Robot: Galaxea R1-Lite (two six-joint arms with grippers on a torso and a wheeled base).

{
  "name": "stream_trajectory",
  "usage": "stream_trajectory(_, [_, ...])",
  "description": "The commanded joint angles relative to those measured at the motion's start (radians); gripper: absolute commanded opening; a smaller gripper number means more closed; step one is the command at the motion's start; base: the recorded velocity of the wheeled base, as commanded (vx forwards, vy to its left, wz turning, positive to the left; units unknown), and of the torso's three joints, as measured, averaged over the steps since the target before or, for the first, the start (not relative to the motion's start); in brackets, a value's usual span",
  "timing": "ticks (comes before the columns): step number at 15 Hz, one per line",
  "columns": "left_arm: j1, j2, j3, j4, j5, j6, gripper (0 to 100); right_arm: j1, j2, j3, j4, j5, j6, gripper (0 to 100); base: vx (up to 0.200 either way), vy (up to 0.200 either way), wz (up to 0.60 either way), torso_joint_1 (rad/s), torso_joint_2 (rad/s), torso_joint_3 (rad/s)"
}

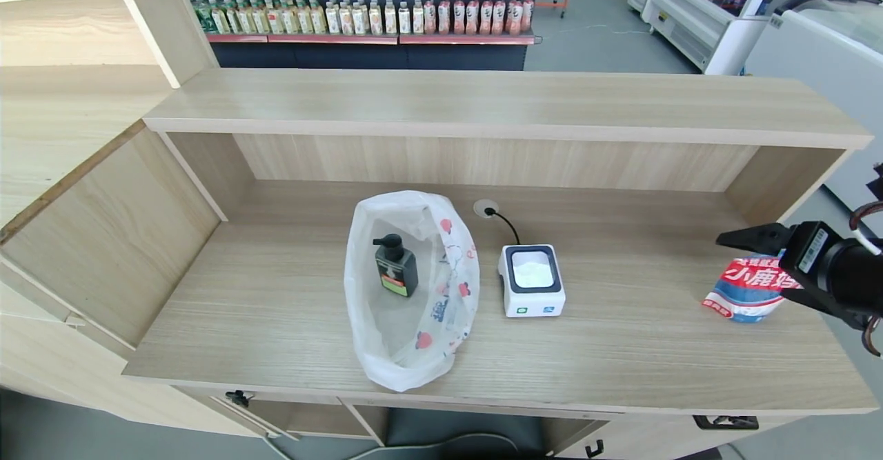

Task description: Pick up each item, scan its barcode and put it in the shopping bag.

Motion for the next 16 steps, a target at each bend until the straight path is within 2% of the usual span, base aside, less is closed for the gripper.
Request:
stream_trajectory(1, [0.0,0.0,0.0,0.0,0.0,0.0,100,-0.024,-0.01,-0.011,0.001,0.001,0.01,100,0.0,-0.2,0.0,0.002,0.0,0.007])
stream_trajectory(6, [0.0,0.0,0.0,0.0,0.0,0.0,100,-0.081,-0.003,-0.029,0.004,0.03,0.052,100,0.0,-0.2,0.0,0.003,0.0,0.001])
stream_trajectory(12, [0.0,0.0,0.0,0.0,0.0,0.0,100,-0.079,-0.009,-0.032,0.004,0.051,0.086,100,0.0,-0.2,0.0,0.003,0.0,0.001])
stream_trajectory(16, [0.0,0.0,0.0,0.0,0.0,0.0,100,-0.075,-0.001,-0.044,0.051,0.059,0.188,100,0.0,-0.2,0.0,0.001,0.0,0.002])
